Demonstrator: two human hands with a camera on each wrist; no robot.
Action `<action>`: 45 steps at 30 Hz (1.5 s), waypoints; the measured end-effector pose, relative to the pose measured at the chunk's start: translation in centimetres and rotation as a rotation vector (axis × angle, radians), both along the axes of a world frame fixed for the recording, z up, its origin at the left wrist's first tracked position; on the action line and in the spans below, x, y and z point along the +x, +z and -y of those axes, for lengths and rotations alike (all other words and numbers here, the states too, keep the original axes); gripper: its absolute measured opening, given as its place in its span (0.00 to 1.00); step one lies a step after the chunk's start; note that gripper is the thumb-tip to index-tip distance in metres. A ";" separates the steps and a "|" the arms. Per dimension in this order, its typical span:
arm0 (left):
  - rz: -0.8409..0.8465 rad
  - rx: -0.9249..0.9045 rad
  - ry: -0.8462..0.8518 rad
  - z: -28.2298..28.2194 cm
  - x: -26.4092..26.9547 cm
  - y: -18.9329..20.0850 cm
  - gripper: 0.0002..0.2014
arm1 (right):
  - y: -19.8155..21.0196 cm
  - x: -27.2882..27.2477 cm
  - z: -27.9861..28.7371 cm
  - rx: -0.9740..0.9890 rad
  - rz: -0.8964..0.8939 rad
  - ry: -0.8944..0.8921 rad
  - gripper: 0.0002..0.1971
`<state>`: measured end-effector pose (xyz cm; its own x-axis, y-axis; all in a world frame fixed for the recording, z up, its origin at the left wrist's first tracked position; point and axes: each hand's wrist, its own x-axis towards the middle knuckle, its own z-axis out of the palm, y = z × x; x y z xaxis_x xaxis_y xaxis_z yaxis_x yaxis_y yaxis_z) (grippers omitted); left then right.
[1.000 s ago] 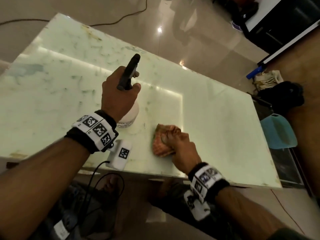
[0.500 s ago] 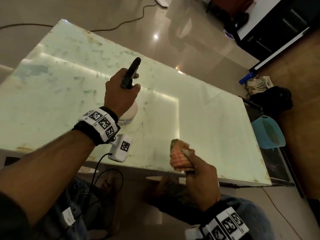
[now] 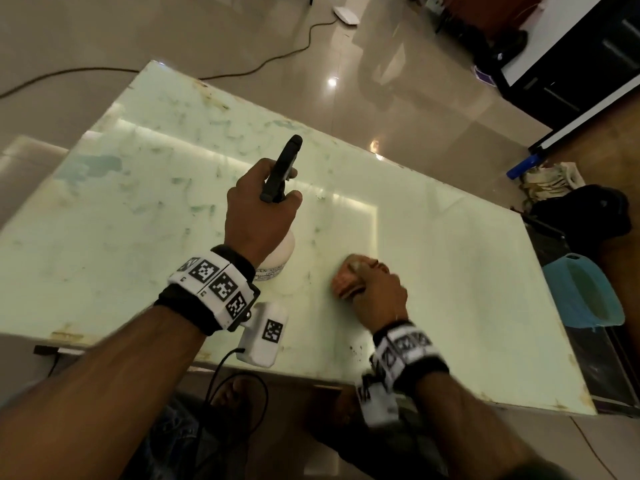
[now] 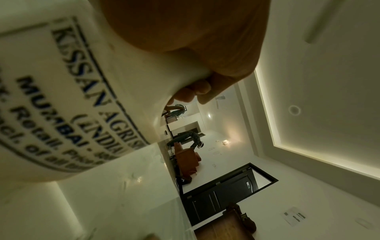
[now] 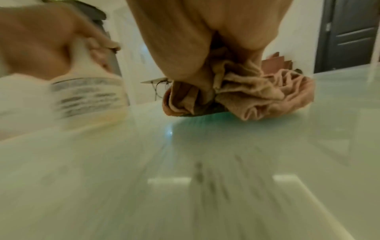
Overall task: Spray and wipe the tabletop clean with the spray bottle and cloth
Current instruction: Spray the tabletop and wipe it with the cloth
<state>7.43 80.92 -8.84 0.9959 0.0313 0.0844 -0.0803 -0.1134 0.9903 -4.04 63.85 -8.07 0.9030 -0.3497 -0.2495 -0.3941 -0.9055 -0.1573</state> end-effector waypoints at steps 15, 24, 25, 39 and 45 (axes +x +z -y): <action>0.057 0.031 -0.010 0.5 -0.2 -0.2 0.08 | -0.7 25.8 7.9 -0.122 0.063 0.010 0.21; -0.034 -0.043 -0.078 1.4 -0.8 1.5 0.08 | -1.2 26.8 7.5 -0.126 0.060 0.158 0.21; -0.043 -0.036 -0.043 1.5 -0.4 1.6 0.06 | -1.2 25.8 8.0 -0.141 0.051 0.160 0.20; -0.207 0.086 0.274 -11.0 2.1 8.5 0.07 | -0.3 7.7 5.1 -0.081 -0.074 0.272 0.23; -0.215 0.224 -0.003 -3.8 -6.7 9.7 0.08 | 0.6 -2.2 4.0 -0.002 -0.003 0.290 0.17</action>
<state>0.71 84.73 0.87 0.9918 0.0329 -0.1236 0.1275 -0.3308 0.9351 -6.29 59.88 -7.45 0.9647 -0.0778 -0.2517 -0.1194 -0.9807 -0.1545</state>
